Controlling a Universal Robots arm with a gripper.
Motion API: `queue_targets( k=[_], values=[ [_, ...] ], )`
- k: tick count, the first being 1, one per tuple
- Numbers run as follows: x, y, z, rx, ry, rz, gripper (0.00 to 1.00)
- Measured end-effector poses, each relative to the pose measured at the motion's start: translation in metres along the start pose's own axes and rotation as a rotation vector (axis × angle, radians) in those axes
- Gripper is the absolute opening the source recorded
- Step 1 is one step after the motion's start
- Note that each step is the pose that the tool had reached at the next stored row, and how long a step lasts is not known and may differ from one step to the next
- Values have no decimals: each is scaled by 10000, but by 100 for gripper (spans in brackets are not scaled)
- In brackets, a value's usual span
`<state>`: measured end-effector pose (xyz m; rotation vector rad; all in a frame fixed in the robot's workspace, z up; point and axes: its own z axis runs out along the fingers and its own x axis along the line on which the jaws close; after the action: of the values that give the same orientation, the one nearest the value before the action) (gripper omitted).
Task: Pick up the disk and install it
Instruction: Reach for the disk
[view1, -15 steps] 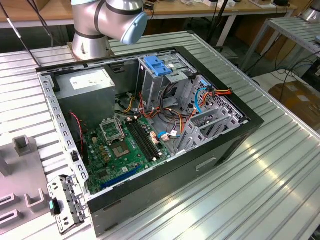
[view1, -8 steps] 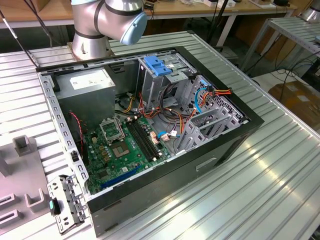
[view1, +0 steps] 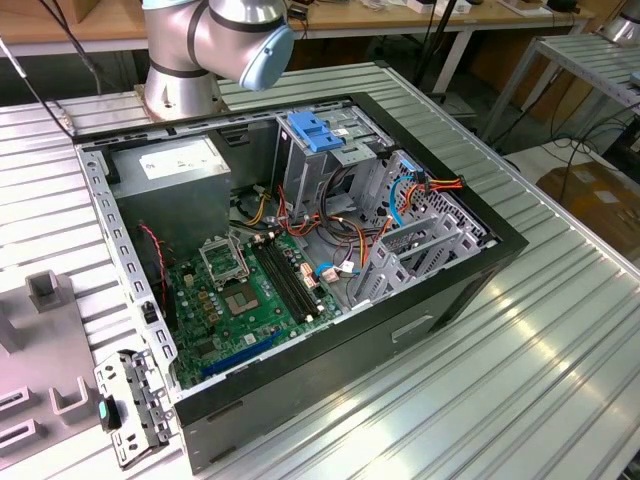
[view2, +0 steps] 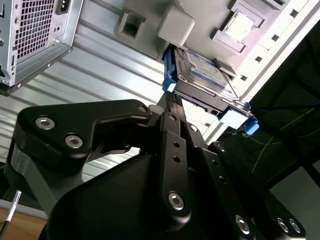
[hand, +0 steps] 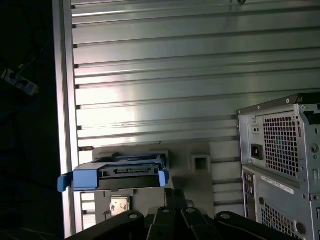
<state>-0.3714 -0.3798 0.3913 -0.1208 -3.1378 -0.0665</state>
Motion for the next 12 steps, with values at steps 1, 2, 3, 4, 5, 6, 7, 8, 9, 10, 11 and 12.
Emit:
queue_targets(
  k=[1,2,3,4,5,6,7,8,9,10,11,12],
  values=[
    [10,0,0,0,0,0,11],
    [21,0,0,0,0,-1,11],
    [33,0,0,0,0,-1,11],
    [44,0,0,0,0,-1,11],
    [58,0,0,0,0,-1,11],
    [68,0,0,0,0,-1,11],
    [82,-1,1,0,-1,-1,11],
    [91,0,0,0,-1,-1,11],
    [114,0,0,0,0,-1,11],
    [135,0,1,0,0,-1,11],
    [157,0,0,0,0,-1,11],
    [175,-1,1,-1,-1,-1,11]
  ],
)
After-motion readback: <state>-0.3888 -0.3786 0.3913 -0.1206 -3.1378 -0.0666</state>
